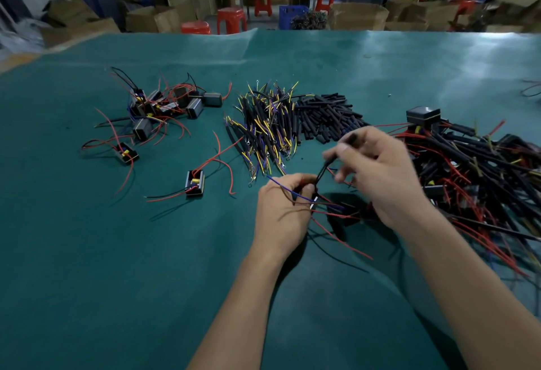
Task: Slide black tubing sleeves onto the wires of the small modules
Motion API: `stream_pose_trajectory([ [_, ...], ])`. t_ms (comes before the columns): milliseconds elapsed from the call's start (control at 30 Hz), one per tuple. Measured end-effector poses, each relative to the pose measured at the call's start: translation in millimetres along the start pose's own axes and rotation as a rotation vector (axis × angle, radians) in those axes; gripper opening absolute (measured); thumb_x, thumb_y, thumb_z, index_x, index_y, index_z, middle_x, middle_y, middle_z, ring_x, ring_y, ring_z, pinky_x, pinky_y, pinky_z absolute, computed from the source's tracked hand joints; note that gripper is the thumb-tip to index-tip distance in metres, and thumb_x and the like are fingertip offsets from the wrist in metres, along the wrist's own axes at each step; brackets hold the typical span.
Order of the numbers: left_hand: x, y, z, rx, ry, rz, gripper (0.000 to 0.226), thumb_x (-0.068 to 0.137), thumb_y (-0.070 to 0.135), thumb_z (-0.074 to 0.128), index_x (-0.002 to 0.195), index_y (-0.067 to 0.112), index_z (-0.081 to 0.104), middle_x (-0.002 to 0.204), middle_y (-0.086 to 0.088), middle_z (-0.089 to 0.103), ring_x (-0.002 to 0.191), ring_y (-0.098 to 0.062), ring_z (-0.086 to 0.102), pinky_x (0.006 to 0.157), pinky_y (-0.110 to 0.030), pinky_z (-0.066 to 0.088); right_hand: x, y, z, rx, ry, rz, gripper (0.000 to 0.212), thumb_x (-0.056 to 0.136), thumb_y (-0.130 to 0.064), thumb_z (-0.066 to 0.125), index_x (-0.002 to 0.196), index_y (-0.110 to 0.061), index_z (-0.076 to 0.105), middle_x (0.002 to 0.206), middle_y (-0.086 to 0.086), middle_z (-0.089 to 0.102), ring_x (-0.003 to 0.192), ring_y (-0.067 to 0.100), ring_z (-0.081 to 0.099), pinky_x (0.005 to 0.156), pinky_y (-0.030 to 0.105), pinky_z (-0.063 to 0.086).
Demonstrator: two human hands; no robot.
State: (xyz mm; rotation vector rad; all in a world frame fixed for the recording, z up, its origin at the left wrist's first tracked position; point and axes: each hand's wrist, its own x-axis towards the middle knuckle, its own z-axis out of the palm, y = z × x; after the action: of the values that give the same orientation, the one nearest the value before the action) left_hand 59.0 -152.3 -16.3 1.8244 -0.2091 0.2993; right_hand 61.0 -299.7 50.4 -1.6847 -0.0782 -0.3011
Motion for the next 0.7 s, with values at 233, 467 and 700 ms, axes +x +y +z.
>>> stream_pose_trajectory([
  [233,0.9,0.2,-1.2,-0.074,0.085,-0.032,0.007,0.084,0.022,0.068,0.088,0.027,0.065,0.075,0.005,0.071,0.071,-0.014,0.067,0.071,-0.044,0.058,0.6,-7.6,-16.7,-0.757,-0.227,-0.061,0.010,0.077,-0.020,0.070,0.069,-0.024,0.071,0.060,-0.014,0.066,0.054,0.001,0.055,0.054,0.013,0.041],
  [467,2.5,3.8,-4.8,0.031,0.119,0.082,0.013,0.084,0.018,0.074,0.081,0.015,0.062,0.071,0.005,0.067,0.069,-0.009,0.063,0.071,-0.031,0.053,-9.2,-14.7,-17.1,-1.076,-0.443,0.027,0.035,0.060,-0.055,0.081,0.070,-0.027,0.062,0.065,-0.007,0.062,0.064,0.004,0.058,0.061,0.029,0.049],
  [700,3.2,3.5,-4.8,0.058,0.087,0.064,0.017,0.089,0.033,0.062,0.079,0.019,0.062,0.071,0.008,0.065,0.069,-0.011,0.062,0.071,-0.037,0.053,-17.2,-1.7,-7.2,-1.101,-0.282,-0.038,0.029,0.067,-0.046,0.075,0.070,-0.026,0.054,0.070,-0.007,0.059,0.075,0.021,0.054,0.064,0.035,0.045],
])
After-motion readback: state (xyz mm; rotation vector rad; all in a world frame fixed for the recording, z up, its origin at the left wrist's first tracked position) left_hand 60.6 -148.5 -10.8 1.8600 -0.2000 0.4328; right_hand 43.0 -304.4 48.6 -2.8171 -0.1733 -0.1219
